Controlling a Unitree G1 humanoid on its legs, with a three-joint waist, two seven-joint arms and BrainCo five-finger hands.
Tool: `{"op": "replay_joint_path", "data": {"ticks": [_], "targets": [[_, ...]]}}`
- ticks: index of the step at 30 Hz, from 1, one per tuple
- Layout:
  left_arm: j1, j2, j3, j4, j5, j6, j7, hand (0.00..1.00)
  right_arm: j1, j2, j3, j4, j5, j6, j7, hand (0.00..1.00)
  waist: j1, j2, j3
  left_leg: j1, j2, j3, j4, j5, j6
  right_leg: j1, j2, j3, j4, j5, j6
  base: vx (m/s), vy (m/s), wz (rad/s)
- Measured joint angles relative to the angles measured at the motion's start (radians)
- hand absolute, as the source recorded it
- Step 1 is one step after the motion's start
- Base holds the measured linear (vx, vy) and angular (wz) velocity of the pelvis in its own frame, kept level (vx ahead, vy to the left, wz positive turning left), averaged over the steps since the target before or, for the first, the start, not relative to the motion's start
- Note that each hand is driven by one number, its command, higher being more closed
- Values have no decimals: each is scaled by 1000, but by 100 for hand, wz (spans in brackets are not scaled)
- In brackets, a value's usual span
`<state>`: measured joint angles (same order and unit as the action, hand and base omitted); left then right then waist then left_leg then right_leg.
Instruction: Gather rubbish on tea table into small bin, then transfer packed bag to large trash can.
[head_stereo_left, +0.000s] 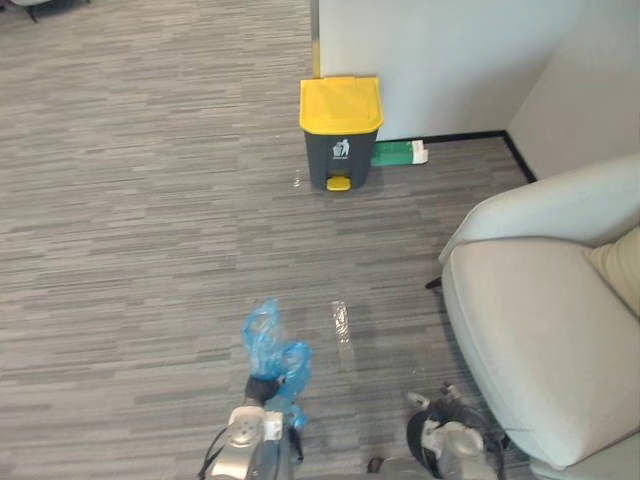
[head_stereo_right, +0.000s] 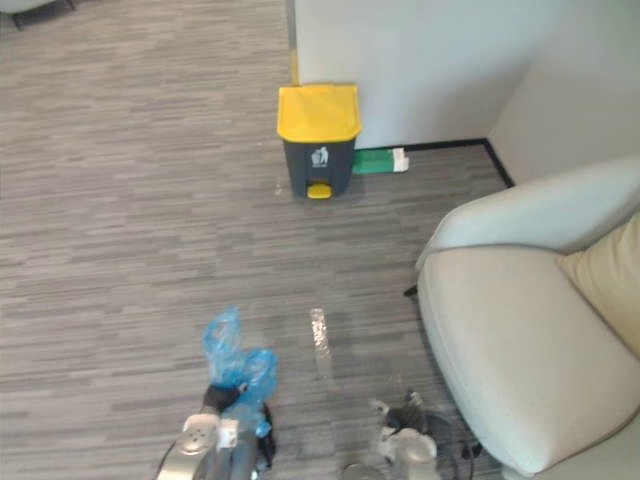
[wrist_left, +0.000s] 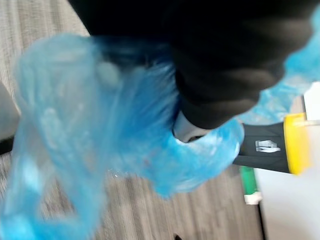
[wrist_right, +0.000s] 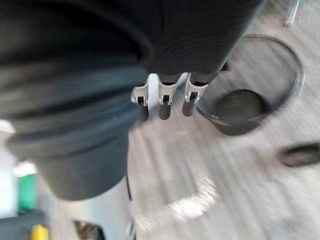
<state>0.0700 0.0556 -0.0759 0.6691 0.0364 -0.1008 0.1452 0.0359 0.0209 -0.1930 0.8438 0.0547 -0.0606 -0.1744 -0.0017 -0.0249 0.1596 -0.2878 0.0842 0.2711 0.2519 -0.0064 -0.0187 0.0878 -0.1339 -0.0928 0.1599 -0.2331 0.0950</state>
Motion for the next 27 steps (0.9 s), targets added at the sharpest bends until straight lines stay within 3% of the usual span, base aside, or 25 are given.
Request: {"op": "replay_joint_path", "data": {"ticks": [2, 3, 4, 5, 7, 8, 11, 12, 13, 14, 15, 17, 18, 19, 21, 22, 24, 25, 26, 27], "targets": [[15, 2, -2, 2, 0, 1, -1, 100, 6, 6, 0, 2, -16, 1, 1, 0, 1, 2, 2, 41, -24, 5, 19, -73, 11, 6, -20, 18, 71, 16, 13, 271, 218, -9], [25, 1, -2, 0, 0, 1, 0, 100, 7, 4, 0, 2, -17, 0, 2, 0, 2, 5, 4, 70, -26, 10, 23, -103, 13, -30, -26, 35, 184, 15, 16, 225, 200, -30], [50, 4, -4, 0, 0, 2, 1, 100, 12, 5, 2, -3, -17, 0, 4, 0, 0, 8, 9, 125, -28, 19, 6, -146, 15, -150, -48, 56, 468, 47, 51, 263, 197, -22], [62, 12, -21, 1, 0, 7, 5, 100, 24, 6, 10, -2, -18, 0, 5, 0, -4, 4, 14, 165, -43, 18, -5, -174, 10, -252, -60, 71, 675, 44, 47, 214, 144, -7], [62, 21, -19, 4, -1, 10, 9, 100, 24, 2, 14, -8, -18, 0, 7, 0, -7, -6, 21, 225, -54, 18, -32, -193, 7, -347, -55, 45, 761, -15, 14, 287, 70, 10], [56, 25, -20, 8, -1, 10, 10, 100, 23, -6, 21, -6, -19, 0, 6, 0, -14, -6, 22, 261, -54, 13, -43, -206, 14, -396, -50, -13, 713, -47, -5, 381, 43, 14], [47, 27, -18, 12, -2, 10, 9, 100, 20, -24, 37, -2, -27, 0, 7, 0, -23, 0, 25, 304, -39, 0, -44, -245, 9, -460, -4, -75, 524, -47, -31, 371, -56, 20], [30, 29, -18, 14, -2, 10, 10, 100, 15, -32, 39, 1, -46, 0, 7, 0, -34, 4, 28, 323, -31, -21, -55, -260, -7, -483, 29, -85, 363, 4, -43, 476, -130, 58], [19, 40, -19, 17, -1, 7, 10, 100, 20, -33, 38, 0, -47, -1, 7, 0, -50, -8, 25, 347, -37, -49, -73, -268, -36, -481, 52, -69, 218, 128, -68, 484, -143, 65], [17, 41, -20, 21, -1, 7, 10, 100, 23, -35, 38, 1, -47, -1, 7, 0, -56, -9, 24, 359, -34, -65, -74, -276, -45, -472, 58, -59, 215, 182, -86, 549, -155, 60], [11, 28, -21, 45, -1, 6, 10, 100, 18, -46, 36, -1, -50, -1, 7, 0, -58, 30, 10, 376, -3, -93, -71, -280, -58, -468, 70, -84, 261, 141, -133, 700, -196, 44], [-1, 16, -22, 34, -1, 3, 9, 100, 11, -50, 29, -3, -53, 1, 7, 0, -56, 39, 17, 368, 11, -117, 4, -263, -81, -450, 61, -113, 316, 81, -157, 647, -201, 48], [-3, -3, -19, 22, -1, 3, 7, 100, 26, -52, 18, -6, -52, 4, 8, 0, -60, 48, 28, 332, 35, -128, 188, -234, -95, -356, 68, -146, 286, 53, -163, 540, -194, 64], [11, -14, -19, -10, -2, 3, 6, 100, 43, -36, 24, -17, -52, 4, 9, 0, -53, 50, 34, 245, 92, -113, 453, -169, -82, -244, 83, -161, 218, 48, -165, 639, -209, 57], [36, -35, -12, -64, -3, -2, 4, 100, 54, -27, 31, -60, -43, 0, 9, 0, -31, 39, 37, 154, 153, -53, 675, -205, -62, -129, 100, -156, 148, 38, -180, 468, -77, -4], [43, -50, -9, -75, -3, -1, 1, 100, 52, -23, 30, -86, -38, -1, 11, 0, -11, 28, 37, 85, 170, -15, 709, -229, -47, -82, 101, -144, 103, 37, -179, 409, -37, -36], [43, -52, -9, -80, -3, -1, -4, 100, 40, -23, 31, -87, -34, -4, 11, 0, 5, 23, 33, 15, 168, 4, 669, -244, -40, -48, 97, -125, 57, 31, -168, 323, 20, -38], [42, -53, -2, -73, -3, 1, -7, 100, 23, -21, 14, -77, -34, 3, 10, 0, 14, 24, 35, -31, 153, 15, 505, -248, -39, -20, 86, -110, 27, 17, -145, 357, 69, -34], [41, -52, -2, -68, -3, 1, -9, 100, 23, -20, 10, -77, -35, 3, 10, 0, 14, 23, 36, -33, 142, 15, 442, -245, -38, -13, 80, -104, 25, 13, -137, 355, 99, -37], [41, -53, -3, -62, -3, 2, -14, 100, 23, -20, 4, -74, -35, 4, 8, 0, 13, 24, 36, -35, 116, 3, 302, -214, -34, 1, 70, -93, 26, 3, -120, 298, 143, -22]]}}
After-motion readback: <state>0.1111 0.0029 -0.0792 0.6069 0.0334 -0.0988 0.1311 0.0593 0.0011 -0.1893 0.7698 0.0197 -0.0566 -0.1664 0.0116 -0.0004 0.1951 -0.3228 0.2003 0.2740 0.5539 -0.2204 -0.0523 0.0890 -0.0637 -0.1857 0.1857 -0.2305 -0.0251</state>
